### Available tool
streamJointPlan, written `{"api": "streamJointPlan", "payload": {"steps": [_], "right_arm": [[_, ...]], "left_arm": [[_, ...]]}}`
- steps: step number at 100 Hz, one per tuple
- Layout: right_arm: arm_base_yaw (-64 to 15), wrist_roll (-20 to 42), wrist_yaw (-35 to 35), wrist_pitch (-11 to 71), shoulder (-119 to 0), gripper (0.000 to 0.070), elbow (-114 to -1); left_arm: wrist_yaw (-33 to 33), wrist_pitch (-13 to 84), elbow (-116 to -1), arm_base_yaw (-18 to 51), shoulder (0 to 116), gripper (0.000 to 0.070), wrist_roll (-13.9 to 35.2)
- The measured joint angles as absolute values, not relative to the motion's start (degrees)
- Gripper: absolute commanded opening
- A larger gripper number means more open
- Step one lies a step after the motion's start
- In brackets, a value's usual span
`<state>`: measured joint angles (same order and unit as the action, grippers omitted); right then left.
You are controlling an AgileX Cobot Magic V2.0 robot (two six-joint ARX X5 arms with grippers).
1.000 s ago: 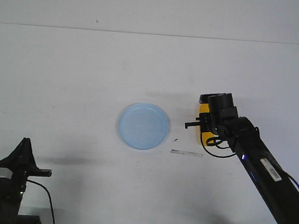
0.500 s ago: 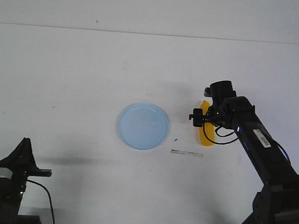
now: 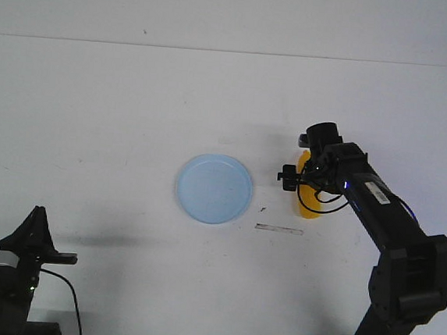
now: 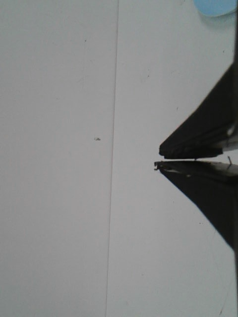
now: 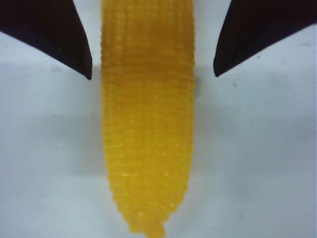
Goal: Place corn on plate with both arms
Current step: 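Close the right gripper on the corn and lift it, then carry the corn with the right gripper over the plate and lower it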
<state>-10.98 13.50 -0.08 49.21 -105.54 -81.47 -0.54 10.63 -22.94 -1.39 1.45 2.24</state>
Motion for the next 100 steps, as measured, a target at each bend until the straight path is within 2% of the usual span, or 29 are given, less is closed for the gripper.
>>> {"api": "streamJointPlan", "payload": {"steps": [4, 14, 20, 76, 86, 100], "right_arm": [[-11.0, 13.5, -0.1, 48.9, -105.9, 0.0505, -81.5], [-11.0, 13.5, -0.1, 48.1, -106.0, 0.0369, -81.5], [-11.0, 13.5, -0.1, 47.4, -106.0, 0.0323, -81.5], [-12.0, 13.5, -0.4, 49.0, -105.2, 0.0322, -84.8], [-13.8, 13.4, -4.1, 48.8, -103.1, 0.0322, -87.1], [-18.2, 13.4, -13.5, 46.4, -102.1, 0.0322, -88.3]], "left_arm": [[-0.5, 10.6, -22.9, -1.4, 1.5, 0.0001, 2.2], [-0.5, 10.7, -22.9, -1.4, 1.5, 0.0001, 2.2], [-0.5, 10.7, -22.9, -1.4, 1.5, 0.0001, 2.2], [-0.6, 10.7, -22.9, -1.4, 1.5, 0.0001, 2.2], [-0.5, 10.7, -22.9, -1.4, 1.5, 0.0001, 2.2], [-0.5, 10.7, -22.9, -1.4, 1.5, 0.0001, 2.2]]}}
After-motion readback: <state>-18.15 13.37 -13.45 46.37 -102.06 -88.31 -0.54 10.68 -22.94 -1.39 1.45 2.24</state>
